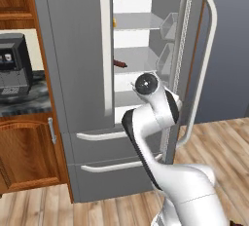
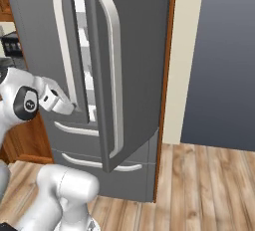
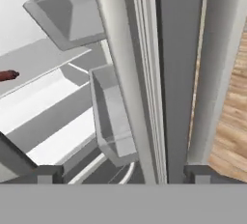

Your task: Retrieve the sausage and cheese from the fridge and place them on the cutting board on the counter.

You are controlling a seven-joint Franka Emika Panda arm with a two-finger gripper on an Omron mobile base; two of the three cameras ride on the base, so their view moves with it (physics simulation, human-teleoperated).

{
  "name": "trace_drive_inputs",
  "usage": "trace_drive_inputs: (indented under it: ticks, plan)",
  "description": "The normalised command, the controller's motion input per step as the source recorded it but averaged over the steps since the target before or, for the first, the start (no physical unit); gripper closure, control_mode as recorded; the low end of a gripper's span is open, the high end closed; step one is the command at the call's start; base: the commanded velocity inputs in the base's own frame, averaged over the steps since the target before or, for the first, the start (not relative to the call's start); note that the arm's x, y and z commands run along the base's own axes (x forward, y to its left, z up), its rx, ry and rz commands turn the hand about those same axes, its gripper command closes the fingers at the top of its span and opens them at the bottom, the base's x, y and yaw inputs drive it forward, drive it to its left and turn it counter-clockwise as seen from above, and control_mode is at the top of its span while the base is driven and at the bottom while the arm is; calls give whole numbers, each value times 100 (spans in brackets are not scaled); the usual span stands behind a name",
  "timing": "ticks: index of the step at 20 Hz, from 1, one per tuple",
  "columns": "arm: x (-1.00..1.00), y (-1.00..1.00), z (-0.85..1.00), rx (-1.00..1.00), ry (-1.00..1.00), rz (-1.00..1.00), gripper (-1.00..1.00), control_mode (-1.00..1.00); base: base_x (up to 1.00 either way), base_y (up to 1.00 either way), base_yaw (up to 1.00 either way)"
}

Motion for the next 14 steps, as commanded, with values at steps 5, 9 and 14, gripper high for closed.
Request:
trace_drive_inputs:
  ticks: [5, 9, 14]
  plan:
    - [42, 11, -6, 59, 0, -31, -100, -100, 0, 0, 0]
    - [56, 0, -15, 46, -17, -26, -100, -100, 0, 0, 0]
    - [56, 1, -10, 18, -25, -36, -100, -100, 0, 0, 0]
